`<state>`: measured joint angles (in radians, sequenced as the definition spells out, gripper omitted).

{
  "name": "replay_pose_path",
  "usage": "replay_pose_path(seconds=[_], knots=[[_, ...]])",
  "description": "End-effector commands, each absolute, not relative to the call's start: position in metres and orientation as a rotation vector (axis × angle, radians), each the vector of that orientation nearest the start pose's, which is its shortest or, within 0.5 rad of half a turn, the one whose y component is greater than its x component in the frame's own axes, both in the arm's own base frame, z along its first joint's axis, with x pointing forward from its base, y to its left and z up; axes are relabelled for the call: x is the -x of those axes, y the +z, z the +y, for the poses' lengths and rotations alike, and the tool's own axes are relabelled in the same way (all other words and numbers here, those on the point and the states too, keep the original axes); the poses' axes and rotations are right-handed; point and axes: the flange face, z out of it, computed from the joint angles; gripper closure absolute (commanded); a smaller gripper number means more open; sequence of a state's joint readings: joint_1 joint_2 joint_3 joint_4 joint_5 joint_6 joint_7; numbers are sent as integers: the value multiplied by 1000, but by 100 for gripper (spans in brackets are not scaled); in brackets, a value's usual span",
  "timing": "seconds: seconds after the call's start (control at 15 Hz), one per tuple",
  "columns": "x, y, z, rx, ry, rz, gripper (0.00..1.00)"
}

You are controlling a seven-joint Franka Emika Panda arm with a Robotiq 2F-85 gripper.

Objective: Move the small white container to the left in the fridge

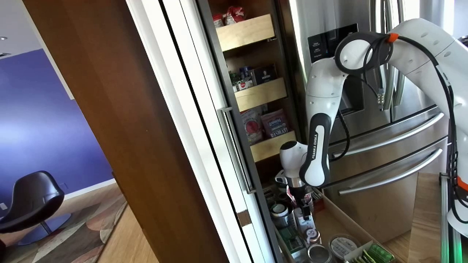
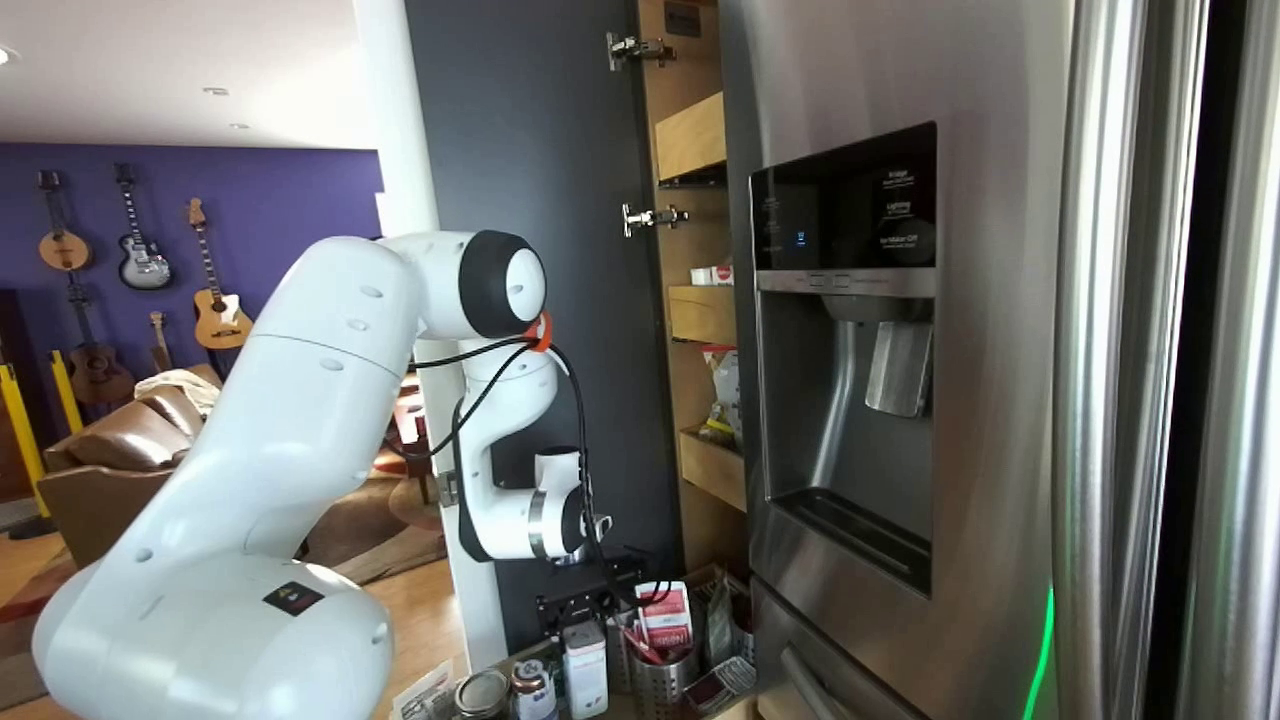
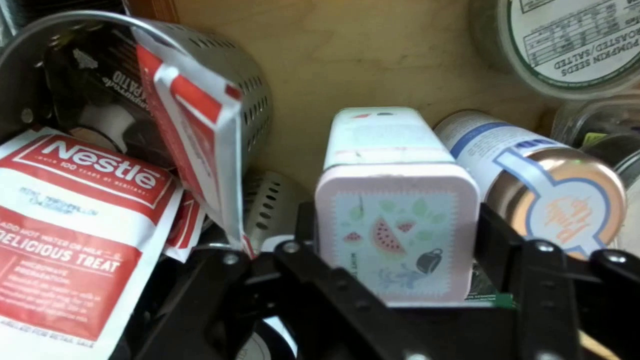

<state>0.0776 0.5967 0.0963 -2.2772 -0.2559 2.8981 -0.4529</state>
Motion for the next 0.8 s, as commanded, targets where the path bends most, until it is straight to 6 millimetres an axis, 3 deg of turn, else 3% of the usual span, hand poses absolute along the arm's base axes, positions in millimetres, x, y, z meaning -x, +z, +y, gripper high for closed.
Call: replay_pose_path(seconds=[0.0, 0.67, 0.73], knots=[[-511, 81, 114, 2915, -24, -1276, 50], [-514, 64, 122, 2975, -118, -1188, 50], [-513, 63, 123, 2973, -118, -1195, 12]])
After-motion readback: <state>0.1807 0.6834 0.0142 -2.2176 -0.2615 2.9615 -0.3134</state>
